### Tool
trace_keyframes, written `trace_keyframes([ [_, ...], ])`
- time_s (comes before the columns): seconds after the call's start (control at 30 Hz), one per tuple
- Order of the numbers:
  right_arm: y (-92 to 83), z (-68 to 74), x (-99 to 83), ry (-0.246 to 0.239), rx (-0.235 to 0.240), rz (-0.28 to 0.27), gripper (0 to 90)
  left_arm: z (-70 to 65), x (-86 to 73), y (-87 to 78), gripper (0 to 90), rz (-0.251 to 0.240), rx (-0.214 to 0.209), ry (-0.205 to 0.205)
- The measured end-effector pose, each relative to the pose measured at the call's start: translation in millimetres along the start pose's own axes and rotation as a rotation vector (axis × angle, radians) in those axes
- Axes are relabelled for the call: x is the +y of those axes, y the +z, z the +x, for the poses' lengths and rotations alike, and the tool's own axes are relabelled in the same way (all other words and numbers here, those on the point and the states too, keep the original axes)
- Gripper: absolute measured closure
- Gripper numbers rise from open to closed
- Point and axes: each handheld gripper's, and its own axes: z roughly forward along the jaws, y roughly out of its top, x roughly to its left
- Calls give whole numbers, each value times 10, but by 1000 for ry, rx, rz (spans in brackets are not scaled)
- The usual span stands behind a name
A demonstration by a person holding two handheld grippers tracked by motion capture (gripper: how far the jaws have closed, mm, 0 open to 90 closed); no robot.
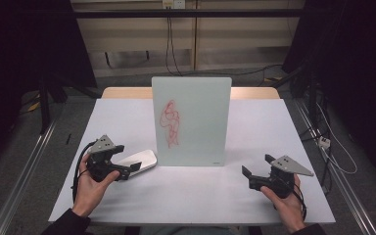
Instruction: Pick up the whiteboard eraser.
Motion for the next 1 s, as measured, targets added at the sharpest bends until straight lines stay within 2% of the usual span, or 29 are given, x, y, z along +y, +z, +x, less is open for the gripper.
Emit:
trace_keyframes([
  [0.1,-1,-2,0,1,0,-1,66,68,25,39,85,39,2,16],
  [0.13,1,-3,-1,-2,-1,0,66,85,29,60,68,45,-3,13],
  [0.2,2,-3,-1,-2,0,0,66,134,44,96,56,87,-33,33],
  [0.27,2,-2,0,0,0,3,66,159,55,139,76,117,-35,52],
  [0.4,7,-1,0,0,5,3,66,216,83,221,69,159,-51,48],
  [0.63,9,-1,0,1,7,4,66,234,131,385,98,262,-100,98],
  [0.8,10,0,-1,4,10,7,66,195,95,460,117,312,-112,136],
  [0.87,10,0,-1,2,10,5,66,182,88,480,118,312,-102,141],
  [1.0,10,2,-1,5,12,8,66,194,81,516,148,322,-112,151],
])
